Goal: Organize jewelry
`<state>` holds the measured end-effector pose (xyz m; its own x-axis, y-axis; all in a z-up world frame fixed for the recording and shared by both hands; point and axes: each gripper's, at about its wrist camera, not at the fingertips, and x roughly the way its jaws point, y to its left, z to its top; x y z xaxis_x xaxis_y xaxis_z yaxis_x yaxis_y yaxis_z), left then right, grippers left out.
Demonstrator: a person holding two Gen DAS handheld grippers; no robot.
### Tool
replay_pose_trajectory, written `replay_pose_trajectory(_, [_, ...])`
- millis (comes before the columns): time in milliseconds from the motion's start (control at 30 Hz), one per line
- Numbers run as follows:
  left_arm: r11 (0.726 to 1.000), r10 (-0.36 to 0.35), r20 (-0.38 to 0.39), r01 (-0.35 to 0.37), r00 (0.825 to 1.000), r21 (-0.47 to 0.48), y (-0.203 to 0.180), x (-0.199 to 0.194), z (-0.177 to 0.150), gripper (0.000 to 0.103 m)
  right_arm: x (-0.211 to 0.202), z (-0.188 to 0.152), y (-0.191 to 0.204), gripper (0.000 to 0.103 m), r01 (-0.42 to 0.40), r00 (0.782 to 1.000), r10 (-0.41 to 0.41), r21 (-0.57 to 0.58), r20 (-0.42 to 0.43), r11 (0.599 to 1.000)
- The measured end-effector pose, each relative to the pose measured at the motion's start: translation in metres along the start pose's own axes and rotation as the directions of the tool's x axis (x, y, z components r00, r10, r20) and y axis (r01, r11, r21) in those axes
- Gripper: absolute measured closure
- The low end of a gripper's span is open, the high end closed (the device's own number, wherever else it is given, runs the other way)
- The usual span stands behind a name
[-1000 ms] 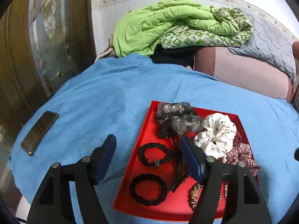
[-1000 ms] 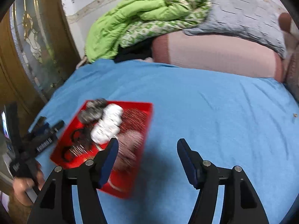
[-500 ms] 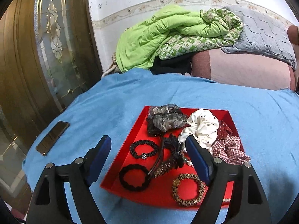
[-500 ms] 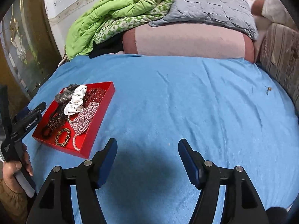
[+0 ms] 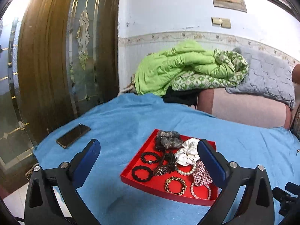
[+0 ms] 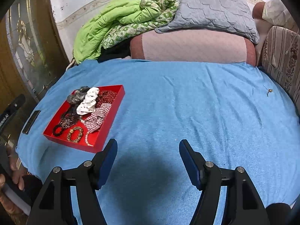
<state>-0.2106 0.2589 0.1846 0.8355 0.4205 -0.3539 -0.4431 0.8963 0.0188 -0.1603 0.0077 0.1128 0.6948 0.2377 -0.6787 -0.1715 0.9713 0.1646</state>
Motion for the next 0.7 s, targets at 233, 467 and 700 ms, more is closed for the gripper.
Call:
replay_pose_trajectory(233, [0.999,-0.05,0.072,0.05,0.996,0.003,-0.002,-0.037,0.009,0.0,-0.017,-0.003,-0.002,0.025,0.002,0.999,-0.002,0.012,0.035,1.0])
replay_pose_trajectory(467, [0.993,-0.12,0.059,0.121,0.991,-0.01,-0.013,-0.052,0.013,0.0,-0.021,-0.011,-0.008,0.025,0.015,0.999,-0.016,0.03,0.033,0.999])
replay_pose_trajectory(700, [0.99,-0.138,0.018,0.138,0.99,-0.001,-0.022,-0.046,0.001,0.0,-0.022,-0.014,-0.008,0.024,0.044,0.998,-0.045,0.021,0.037,0.999])
